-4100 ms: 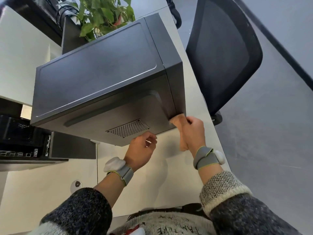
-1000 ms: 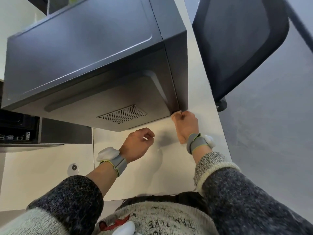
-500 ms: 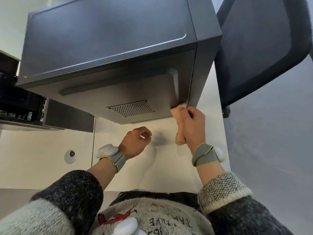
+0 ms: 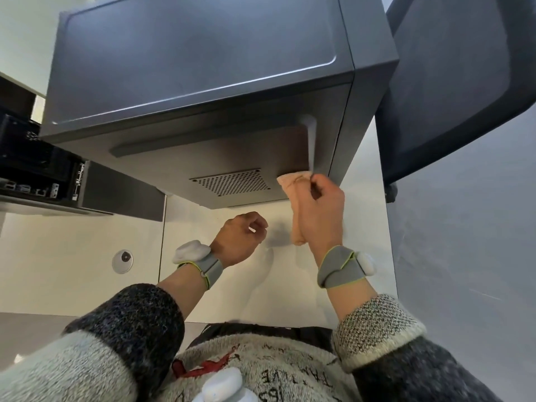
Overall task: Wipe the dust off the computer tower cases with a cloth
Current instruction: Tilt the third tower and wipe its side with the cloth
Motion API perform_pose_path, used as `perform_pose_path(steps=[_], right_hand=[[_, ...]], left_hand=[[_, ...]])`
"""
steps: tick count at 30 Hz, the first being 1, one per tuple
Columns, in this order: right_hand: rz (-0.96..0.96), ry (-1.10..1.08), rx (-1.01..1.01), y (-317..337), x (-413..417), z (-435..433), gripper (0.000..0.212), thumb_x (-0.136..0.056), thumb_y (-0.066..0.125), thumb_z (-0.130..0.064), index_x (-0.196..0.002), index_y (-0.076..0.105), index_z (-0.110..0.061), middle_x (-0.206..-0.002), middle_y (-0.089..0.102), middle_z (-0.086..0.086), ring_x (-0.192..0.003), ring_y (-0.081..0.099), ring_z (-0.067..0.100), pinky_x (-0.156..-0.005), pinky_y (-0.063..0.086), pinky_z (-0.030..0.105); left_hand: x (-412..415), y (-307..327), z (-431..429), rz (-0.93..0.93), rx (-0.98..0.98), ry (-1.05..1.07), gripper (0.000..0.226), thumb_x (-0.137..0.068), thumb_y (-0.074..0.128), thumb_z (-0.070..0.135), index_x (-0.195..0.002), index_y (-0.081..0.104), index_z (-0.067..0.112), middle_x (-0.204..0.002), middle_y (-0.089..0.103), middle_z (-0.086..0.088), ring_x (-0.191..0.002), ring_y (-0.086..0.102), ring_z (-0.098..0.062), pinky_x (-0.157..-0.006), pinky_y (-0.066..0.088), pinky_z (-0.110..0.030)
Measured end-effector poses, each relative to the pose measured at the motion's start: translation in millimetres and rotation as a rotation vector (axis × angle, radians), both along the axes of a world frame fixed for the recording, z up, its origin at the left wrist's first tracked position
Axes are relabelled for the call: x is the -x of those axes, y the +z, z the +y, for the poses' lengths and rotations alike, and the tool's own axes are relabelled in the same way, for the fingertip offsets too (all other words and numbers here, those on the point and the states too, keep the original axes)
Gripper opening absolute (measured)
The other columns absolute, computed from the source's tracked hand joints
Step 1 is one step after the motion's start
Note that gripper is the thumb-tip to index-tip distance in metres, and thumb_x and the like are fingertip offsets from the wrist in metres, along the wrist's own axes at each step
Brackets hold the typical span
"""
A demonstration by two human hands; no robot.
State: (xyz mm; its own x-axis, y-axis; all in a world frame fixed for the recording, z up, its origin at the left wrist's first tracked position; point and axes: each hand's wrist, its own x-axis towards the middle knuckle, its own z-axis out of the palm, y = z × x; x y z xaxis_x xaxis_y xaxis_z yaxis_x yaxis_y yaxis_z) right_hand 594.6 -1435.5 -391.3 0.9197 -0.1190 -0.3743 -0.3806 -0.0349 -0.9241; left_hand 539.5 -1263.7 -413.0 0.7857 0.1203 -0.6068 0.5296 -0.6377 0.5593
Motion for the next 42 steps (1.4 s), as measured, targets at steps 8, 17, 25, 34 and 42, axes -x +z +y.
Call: perform_pose_path(steps=[8,17,25,34,42], right_hand=[[0.352,0.071,0.226,-87.7,-9.6,-0.5,0.027,-0.097,0.058,-0.029,-0.081,0.069,-0.010,-0.069,0.066,0.003,-0.069,0.065,0.027,-0.063,0.041,0.024],[0.082,0.028,0.090,-45.6,3.9,7.7,0.021,-0.099,0.064,-0.023,-0.081,0.066,-0.012,-0.067,0.063,0.002,-0.057,0.052,0.011,-0.057,0.045,0.020],[0.275,0.086,0.095,-44.3,-1.0,21.1,0.028,-0.088,0.069,-0.037,-0.071,0.066,-0.015,-0.054,0.057,0.000,-0.051,0.054,0.027,-0.055,0.045,0.030],[0.242,0.100,0.130,-61.2,10.9,47.6,0.035,-0.098,0.058,-0.025,-0.063,0.062,-0.021,-0.058,0.065,-0.010,-0.061,0.065,0.014,-0.067,0.047,0.025],[0.060,0.100,0.034,-38.4,21.4,64.9,0.033,-0.100,0.061,-0.022,-0.067,0.062,-0.018,-0.053,0.056,-0.014,-0.051,0.048,0.011,-0.056,0.041,0.023]], left_hand=[[8.9,2.5,8.3,-0.004,0.016,0.036,0.011,-0.095,0.063,0.023,-0.097,0.071,0.031,-0.102,0.071,0.008,-0.091,0.072,-0.020,-0.087,0.060,-0.046],[12.0,-1.3,9.5,0.024,0.010,0.027,0.009,-0.096,0.064,0.024,-0.097,0.070,0.031,-0.102,0.072,0.009,-0.089,0.073,-0.020,-0.085,0.060,-0.044],[10.7,6.6,17.1,-0.012,0.015,0.069,0.011,-0.094,0.064,0.023,-0.096,0.071,0.031,-0.101,0.071,0.008,-0.089,0.072,-0.022,-0.086,0.060,-0.046],[31.6,8.8,43.6,0.018,-0.042,0.078,0.011,-0.095,0.062,0.023,-0.098,0.070,0.031,-0.102,0.071,0.009,-0.089,0.072,-0.021,-0.087,0.060,-0.044],[23.1,15.9,74.2,-0.004,-0.121,0.202,0.022,-0.093,0.064,0.018,-0.113,0.067,0.026,-0.116,0.071,0.008,-0.084,0.064,-0.020,-0.090,0.055,-0.036]])
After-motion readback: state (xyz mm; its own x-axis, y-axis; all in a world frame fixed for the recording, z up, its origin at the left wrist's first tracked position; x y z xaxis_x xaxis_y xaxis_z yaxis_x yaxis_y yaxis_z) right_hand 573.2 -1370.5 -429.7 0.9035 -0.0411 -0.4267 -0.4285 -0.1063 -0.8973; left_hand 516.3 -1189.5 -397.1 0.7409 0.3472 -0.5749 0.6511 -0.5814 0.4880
